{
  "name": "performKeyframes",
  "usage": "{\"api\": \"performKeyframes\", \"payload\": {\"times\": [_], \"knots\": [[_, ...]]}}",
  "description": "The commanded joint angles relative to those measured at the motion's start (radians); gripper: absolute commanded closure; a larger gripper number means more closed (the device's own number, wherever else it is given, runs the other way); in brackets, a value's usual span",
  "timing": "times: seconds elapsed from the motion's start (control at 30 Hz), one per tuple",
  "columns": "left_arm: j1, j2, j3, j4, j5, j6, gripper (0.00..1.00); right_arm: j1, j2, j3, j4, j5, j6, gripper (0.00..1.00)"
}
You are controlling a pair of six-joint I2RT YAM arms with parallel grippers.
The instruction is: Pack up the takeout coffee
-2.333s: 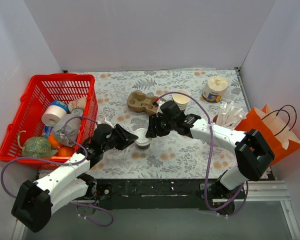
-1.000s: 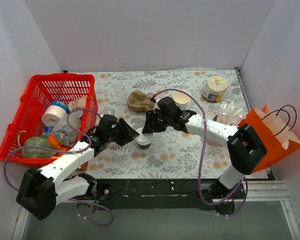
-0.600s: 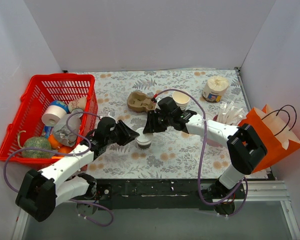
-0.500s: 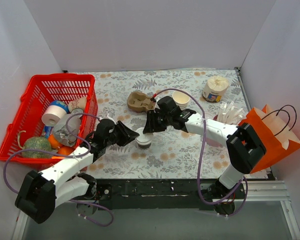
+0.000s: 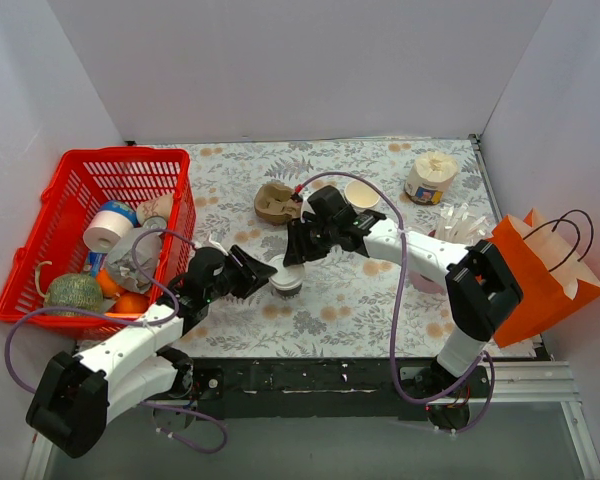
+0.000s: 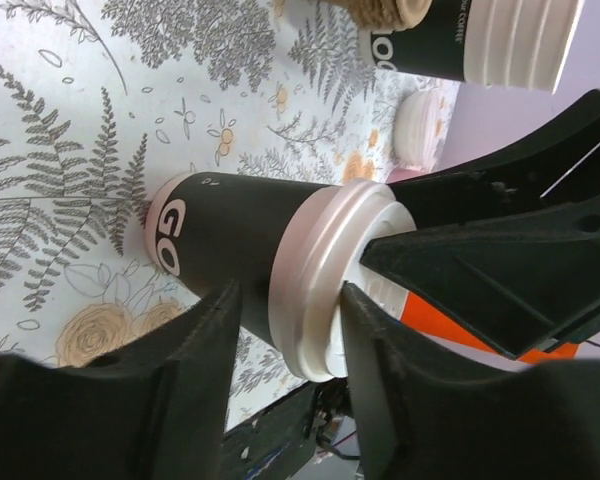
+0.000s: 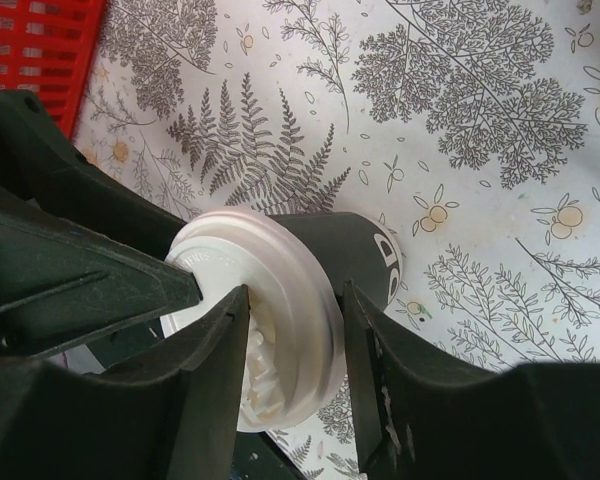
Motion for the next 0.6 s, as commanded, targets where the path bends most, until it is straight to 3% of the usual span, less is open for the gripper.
{"api": "performKeyframes", "payload": {"times": [0.0, 0.1, 0.2, 0.27, 0.57], "knots": [[-0.007, 0.002, 0.016, -0.271, 0.044, 0.09, 0.48, 0.007, 0.026, 0.037, -0.119, 0.018, -0.09, 0.48], [-0.008, -0.017, 0.073, -0.288, 0.061, 0.121, 0.28, 0.004, 0.023, 0.102, -0.161, 0.012, -0.11, 0.42], [-0.007, -0.02, 0.118, -0.322, 0.04, 0.139, 0.19, 0.001, 0.02, 0.129, -0.181, 0.032, -0.092, 0.39], [-0.008, -0.018, 0.159, -0.357, 0.026, 0.152, 0.02, -0.002, 0.009, 0.131, -0.167, 0.052, -0.067, 0.36], [-0.005, -0.019, 0.279, -0.423, -0.01, 0.227, 0.02, -0.014, -0.133, 0.073, -0.09, 0.102, 0.008, 0.25]]}}
